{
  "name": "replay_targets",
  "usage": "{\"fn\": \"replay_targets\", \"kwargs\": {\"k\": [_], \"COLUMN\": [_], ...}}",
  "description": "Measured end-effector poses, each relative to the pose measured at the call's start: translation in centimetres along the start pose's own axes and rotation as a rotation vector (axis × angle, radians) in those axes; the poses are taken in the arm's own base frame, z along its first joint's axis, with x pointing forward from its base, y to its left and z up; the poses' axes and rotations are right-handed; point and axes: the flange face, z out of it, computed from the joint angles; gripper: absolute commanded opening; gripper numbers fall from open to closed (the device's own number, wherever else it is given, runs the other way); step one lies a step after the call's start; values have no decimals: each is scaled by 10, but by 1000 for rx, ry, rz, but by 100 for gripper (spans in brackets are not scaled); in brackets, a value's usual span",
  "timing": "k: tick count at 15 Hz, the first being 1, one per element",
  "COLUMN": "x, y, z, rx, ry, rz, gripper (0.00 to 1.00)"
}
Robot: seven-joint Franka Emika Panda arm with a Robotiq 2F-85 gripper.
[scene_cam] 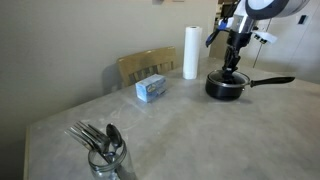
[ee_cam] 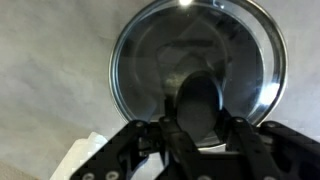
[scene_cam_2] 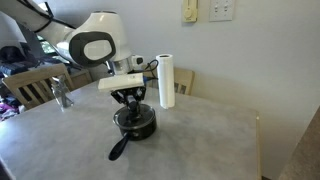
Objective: Cover the pot with the lid on the table
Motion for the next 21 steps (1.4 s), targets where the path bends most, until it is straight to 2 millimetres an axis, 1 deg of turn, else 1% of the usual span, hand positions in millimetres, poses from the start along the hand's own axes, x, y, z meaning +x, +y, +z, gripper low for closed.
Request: {"fn": "replay_targets", "kwargs": {"k": [8, 12, 15, 16, 17, 18, 19, 21], "x": [0, 1, 2, 2, 2, 2, 2, 4], "y": [1, 2, 2, 2, 2, 2, 2, 0], "z": [1, 9, 9, 9, 9, 9, 9, 8], "rx": [-14, -31, -35, -35, -35, -36, -37, -38], "ry": [27, 64, 70, 69, 69, 68, 67, 69], "rz": [-18, -26, -35, -36, -38, -41, -44, -50], "gripper": [14, 14, 14, 20, 64, 65, 69, 84]}}
